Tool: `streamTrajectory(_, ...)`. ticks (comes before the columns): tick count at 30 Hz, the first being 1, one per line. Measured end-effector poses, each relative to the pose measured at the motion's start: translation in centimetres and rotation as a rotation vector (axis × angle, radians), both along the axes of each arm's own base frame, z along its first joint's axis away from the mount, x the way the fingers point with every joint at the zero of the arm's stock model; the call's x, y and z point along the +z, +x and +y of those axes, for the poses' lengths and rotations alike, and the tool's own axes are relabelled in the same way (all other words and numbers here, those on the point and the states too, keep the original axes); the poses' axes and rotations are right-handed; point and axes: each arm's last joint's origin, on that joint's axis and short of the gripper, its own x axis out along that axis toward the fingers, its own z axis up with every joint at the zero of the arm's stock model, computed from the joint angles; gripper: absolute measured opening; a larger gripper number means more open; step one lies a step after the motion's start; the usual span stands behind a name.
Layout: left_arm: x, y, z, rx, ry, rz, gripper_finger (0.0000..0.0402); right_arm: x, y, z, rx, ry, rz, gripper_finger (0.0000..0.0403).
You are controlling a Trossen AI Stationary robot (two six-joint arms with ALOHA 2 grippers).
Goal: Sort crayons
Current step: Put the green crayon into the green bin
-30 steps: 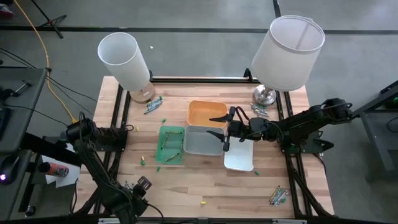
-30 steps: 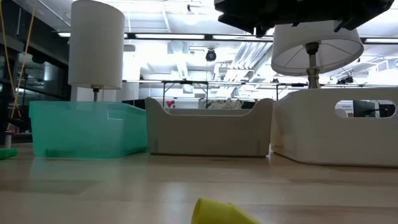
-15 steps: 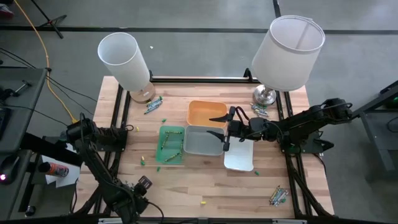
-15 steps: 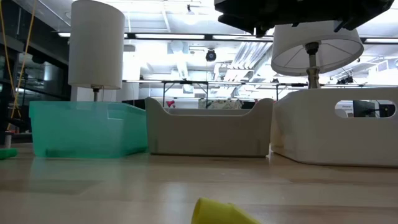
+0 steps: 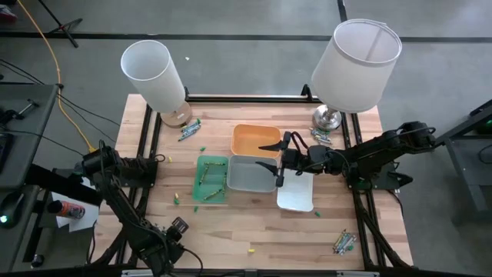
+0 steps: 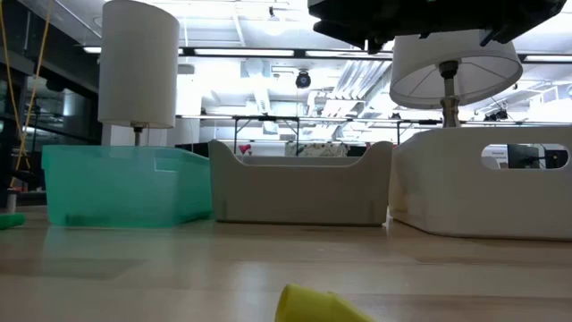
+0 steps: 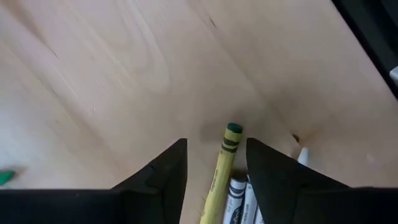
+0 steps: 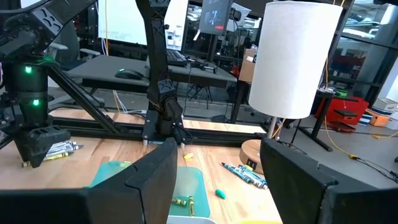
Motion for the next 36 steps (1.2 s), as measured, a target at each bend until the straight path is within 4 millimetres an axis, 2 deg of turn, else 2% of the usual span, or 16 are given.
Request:
streamTrajectory(8,0.0,0.2,0.1,0.001,0.0,-0.001,0.0111,0.0,0.0,0.0,0.0,0.0,0.0,0.0224)
streamTrajectory(12,-0.1,0.2,0.0,0.003,0.003,0.001,0.0109,0.0,0.0,0.0,0.0,0.0,0.0,0.0224)
streamTrajectory(19,-1.5,0.3,-0.2,0.001,0.034,0.04,0.0108,0.0,0.0,0.0,0.0,0.0,0.001,0.0224)
streamTrajectory(23,-1.5,0.3,-0.2,0.002,0.034,0.04,0.0103,0.0,0.0,0.0,0.0,0.0,0.004,0.0224)
streamTrajectory(26,-1.3,0.5,-0.1,0.017,0.022,0.039,0.0081,0.0,0.0,0.0,0.0,0.0,0.004,0.0224)
streamTrajectory(31,-0.8,1.1,0.4,0.06,-0.002,0.04,0.0012,0.0,0.0,0.0,0.0,0.0,0.004,0.0224)
streamTrajectory(36,-0.3,1.7,1.0,0.077,0.017,-0.016,0.0005,0.0,0.0,0.0,0.0,0.0,0.004,0.0224)
